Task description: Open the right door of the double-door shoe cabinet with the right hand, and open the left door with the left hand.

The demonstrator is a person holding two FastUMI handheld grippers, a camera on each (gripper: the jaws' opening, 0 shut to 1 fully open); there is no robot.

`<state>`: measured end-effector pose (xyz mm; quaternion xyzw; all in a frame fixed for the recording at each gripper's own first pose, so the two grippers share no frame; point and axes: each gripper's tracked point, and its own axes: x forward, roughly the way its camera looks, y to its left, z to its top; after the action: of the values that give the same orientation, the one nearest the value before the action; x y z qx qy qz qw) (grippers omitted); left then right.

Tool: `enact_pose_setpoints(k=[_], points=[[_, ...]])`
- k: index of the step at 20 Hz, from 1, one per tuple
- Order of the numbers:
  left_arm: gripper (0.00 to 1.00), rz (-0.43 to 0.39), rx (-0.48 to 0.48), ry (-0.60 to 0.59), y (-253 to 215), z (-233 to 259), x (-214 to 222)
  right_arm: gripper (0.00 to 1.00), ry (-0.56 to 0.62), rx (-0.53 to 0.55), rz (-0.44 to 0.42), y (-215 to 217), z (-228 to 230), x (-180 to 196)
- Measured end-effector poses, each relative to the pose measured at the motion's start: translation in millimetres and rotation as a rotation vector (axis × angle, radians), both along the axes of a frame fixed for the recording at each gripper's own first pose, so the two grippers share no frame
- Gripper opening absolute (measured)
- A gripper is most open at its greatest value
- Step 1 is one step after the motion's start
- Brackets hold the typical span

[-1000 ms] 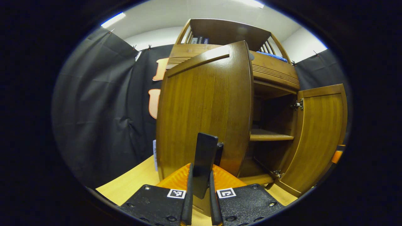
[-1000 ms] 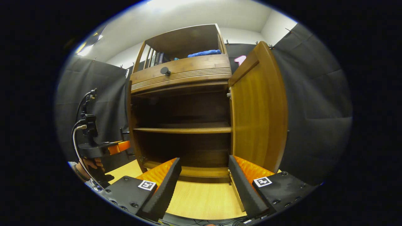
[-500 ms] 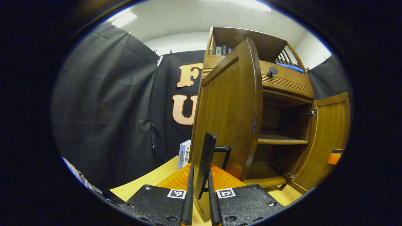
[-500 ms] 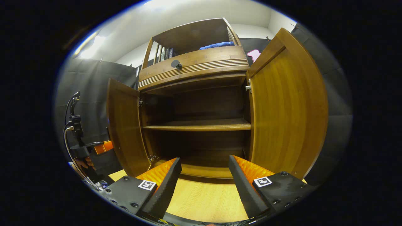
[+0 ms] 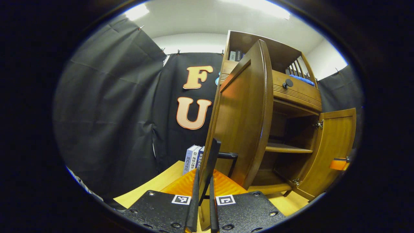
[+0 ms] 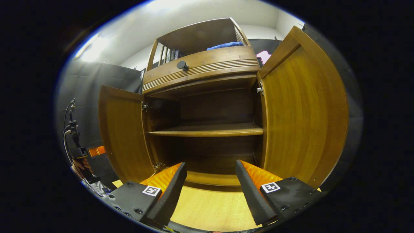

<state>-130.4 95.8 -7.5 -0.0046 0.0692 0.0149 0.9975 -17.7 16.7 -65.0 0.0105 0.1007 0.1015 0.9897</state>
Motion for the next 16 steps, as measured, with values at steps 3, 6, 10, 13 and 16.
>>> enact_pose_setpoints(k=[3, 6, 10, 13, 16], points=[[0.15, -0.061, -0.007, 0.017, 19.5, 2.4, 3.5, 0.97, -0.002, 0.004, -0.020, -4.1, 2.9, -0.3], [0.18, -0.125, -0.030, 0.021, 34.1, 3.1, 6.5, 0.98, -0.006, 0.008, -0.042, -6.7, 3.7, -2.3], [0.22, -0.190, 0.058, 0.012, 49.3, 6.6, 10.5, 0.97, -0.016, 0.004, -0.067, -4.5, 10.7, -3.5], [0.22, -0.225, 0.051, 0.023, 60.1, 8.9, 15.8, 0.97, -0.020, 0.001, -0.070, 2.6, 13.3, -8.2], [0.22, -0.240, 0.052, 0.023, 62.2, 8.8, 14.6, 0.97, -0.011, -0.010, -0.065, 11.1, 11.6, -9.7]])
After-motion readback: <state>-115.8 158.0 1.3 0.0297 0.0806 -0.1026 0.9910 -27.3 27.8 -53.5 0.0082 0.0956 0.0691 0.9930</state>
